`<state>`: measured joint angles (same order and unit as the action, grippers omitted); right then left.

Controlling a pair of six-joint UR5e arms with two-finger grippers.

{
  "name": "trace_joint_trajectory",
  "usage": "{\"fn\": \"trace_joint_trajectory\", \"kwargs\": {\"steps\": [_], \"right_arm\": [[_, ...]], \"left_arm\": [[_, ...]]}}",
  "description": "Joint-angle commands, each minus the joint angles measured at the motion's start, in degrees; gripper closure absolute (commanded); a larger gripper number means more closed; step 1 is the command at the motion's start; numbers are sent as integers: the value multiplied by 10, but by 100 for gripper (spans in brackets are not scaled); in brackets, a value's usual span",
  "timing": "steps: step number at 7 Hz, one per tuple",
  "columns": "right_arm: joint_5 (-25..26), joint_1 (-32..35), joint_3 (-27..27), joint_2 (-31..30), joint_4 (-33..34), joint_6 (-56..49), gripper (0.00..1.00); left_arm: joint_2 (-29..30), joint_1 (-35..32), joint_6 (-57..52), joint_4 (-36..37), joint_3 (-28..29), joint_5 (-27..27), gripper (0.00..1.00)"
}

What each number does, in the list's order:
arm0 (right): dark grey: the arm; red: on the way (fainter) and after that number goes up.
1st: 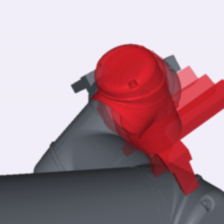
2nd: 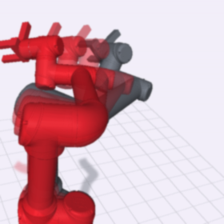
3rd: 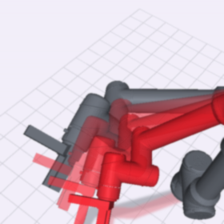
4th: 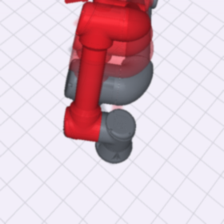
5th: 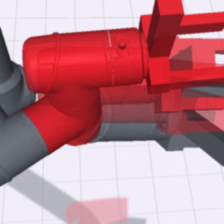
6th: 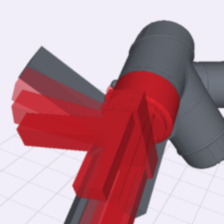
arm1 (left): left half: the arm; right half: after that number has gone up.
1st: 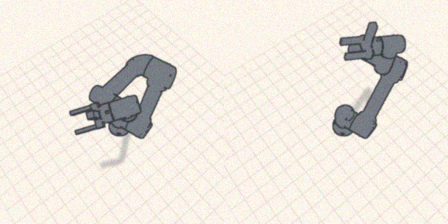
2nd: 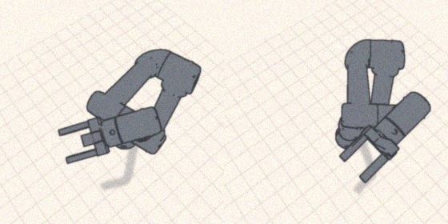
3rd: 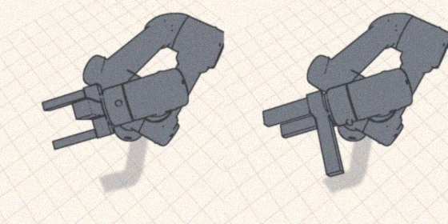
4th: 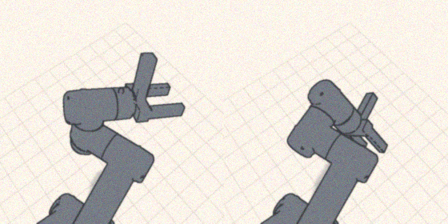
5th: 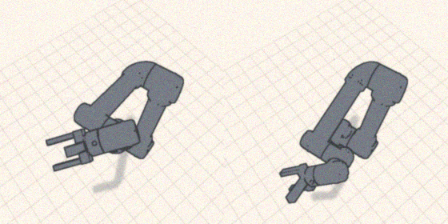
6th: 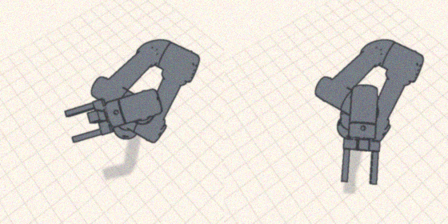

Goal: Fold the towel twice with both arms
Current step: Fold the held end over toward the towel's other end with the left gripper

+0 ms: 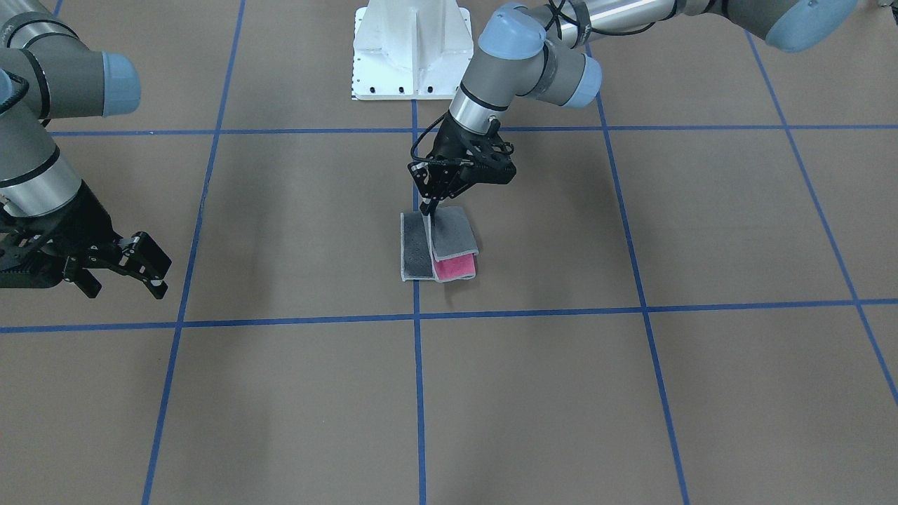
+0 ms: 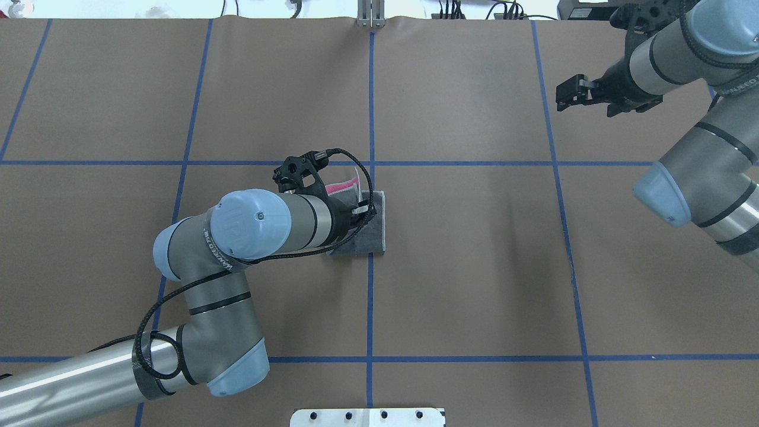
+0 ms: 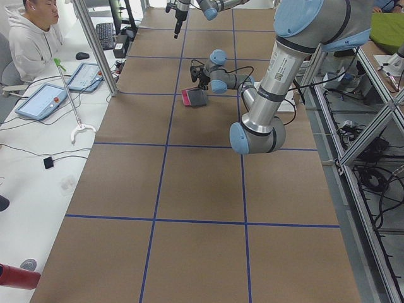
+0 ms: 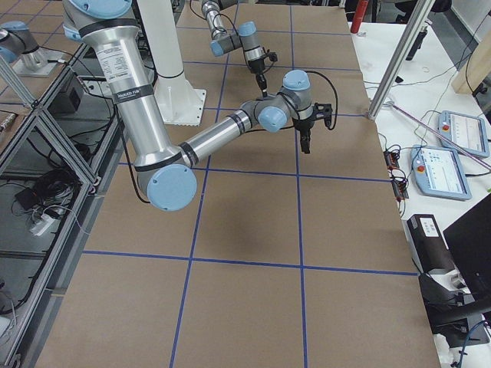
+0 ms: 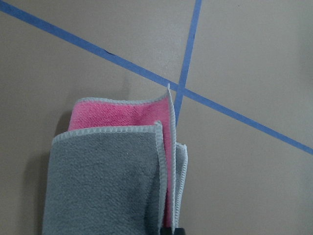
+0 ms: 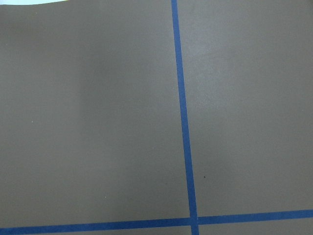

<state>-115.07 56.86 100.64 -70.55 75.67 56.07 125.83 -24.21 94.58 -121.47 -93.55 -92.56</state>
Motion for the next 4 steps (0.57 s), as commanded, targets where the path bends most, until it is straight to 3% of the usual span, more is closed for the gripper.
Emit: {"fn": "trace_joint_trajectory", "kwargs": {"steps": [1, 4], "right_arm": [[-1, 0, 0, 0, 0, 0, 0], [0, 1, 0, -1, 0, 1, 0]], "left_arm": [[10, 6, -14, 0, 14, 7, 100], [9, 15, -34, 0, 14, 8, 100]]}}
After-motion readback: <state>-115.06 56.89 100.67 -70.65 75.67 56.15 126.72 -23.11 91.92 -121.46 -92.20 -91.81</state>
